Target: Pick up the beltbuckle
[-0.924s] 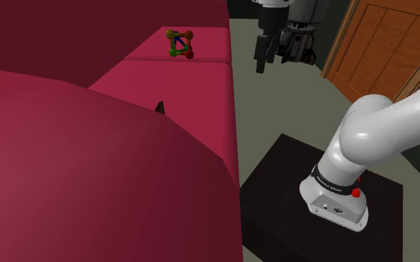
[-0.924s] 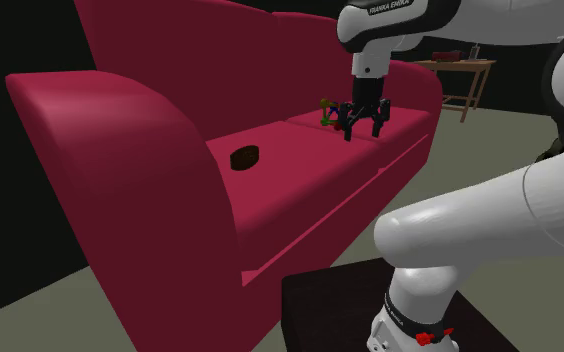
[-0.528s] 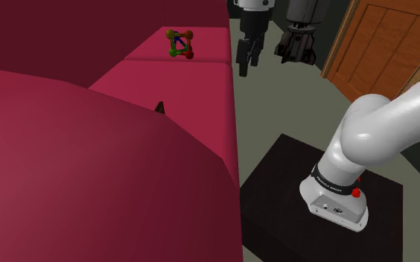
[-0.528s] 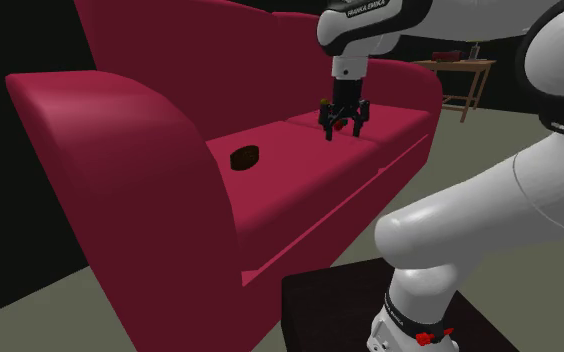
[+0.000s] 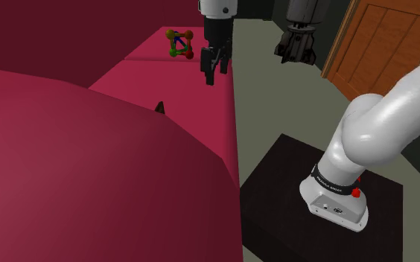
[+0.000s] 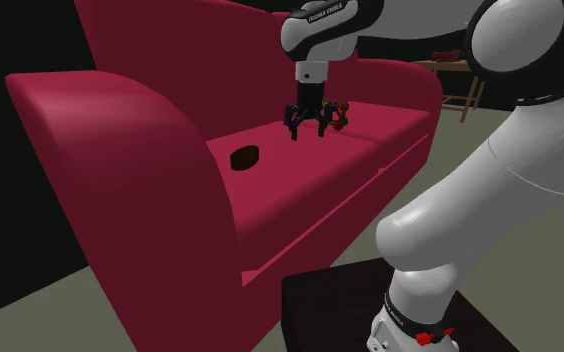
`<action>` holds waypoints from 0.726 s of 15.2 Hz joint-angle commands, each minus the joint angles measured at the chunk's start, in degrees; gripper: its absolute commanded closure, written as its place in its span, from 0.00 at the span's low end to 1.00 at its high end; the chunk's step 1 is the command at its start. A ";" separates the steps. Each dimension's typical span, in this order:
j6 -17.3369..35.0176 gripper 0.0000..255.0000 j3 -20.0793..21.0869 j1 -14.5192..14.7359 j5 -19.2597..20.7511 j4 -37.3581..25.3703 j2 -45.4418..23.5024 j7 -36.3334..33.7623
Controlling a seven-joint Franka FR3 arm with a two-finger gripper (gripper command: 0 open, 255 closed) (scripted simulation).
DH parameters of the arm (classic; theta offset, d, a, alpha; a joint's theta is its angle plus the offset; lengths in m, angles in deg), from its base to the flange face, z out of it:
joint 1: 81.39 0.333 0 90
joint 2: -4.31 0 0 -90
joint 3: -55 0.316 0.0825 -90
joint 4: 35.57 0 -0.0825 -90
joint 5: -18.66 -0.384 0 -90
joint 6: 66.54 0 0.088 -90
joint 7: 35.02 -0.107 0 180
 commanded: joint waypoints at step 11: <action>4.35 0.00 7.94 4.04 1.52 -18.47 -21.16 -8.82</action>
